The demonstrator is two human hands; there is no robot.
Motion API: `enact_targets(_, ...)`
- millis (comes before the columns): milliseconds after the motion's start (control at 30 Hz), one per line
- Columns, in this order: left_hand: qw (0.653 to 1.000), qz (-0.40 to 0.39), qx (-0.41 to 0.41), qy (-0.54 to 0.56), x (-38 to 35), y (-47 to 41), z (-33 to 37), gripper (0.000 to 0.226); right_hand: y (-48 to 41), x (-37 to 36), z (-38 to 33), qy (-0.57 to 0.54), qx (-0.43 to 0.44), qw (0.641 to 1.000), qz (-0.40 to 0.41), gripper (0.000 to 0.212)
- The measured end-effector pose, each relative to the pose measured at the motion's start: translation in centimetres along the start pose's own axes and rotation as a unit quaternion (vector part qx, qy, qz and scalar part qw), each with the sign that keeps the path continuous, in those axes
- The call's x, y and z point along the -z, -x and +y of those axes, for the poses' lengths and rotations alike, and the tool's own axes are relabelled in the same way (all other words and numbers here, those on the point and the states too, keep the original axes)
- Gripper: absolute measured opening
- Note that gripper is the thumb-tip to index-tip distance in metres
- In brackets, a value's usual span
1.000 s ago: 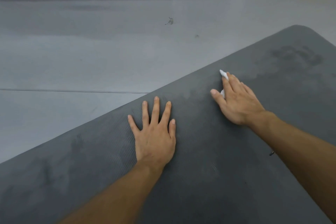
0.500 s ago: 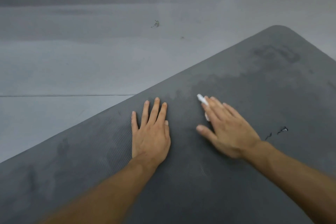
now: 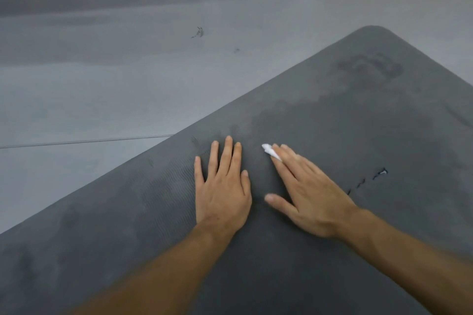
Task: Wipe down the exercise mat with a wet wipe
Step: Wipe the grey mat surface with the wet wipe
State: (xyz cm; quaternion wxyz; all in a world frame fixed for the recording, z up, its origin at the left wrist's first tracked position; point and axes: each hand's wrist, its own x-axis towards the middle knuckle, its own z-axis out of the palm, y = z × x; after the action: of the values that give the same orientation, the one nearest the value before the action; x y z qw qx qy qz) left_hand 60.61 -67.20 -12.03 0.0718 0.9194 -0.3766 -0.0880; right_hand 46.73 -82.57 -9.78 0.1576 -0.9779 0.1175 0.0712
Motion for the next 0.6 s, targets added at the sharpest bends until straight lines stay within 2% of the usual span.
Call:
enact_targets(133, 1.0, -0.006, -0.009, 0.003, 0.1, 0.3, 0.3, 0.063, 1.2, 0.1, 2.0, 0.061, 0.025, 0.998, -0.01, 0.085)
enact_targets(267, 1.0, -0.014, -0.022, 0.0, -0.1, 1.0, 1.0, 0.064, 0.0, 1.4, 6.0, 0.058, -0.09, 0.993, 0.043, 0.085)
enact_targets(400, 1.0, -0.018, -0.013, -0.007, -0.4, 1.2, 1.5, 0.063, -0.8, 1.9, 8.2, -0.009, -0.194, 0.979, 0.064, 0.092)
enact_targets(467, 1.0, -0.019, -0.01, -0.013, -0.4, 1.2, 1.5, 0.063, -0.8, 1.8, 6.6, -0.038, -0.18, 0.981, 0.065, 0.09)
enact_targets(600, 1.0, -0.022, -0.01, -0.013, -0.3, 1.3, 1.6, 0.063, 1.7, 0.1, 0.9, -0.042, -0.07, 0.996, 0.039, 0.085)
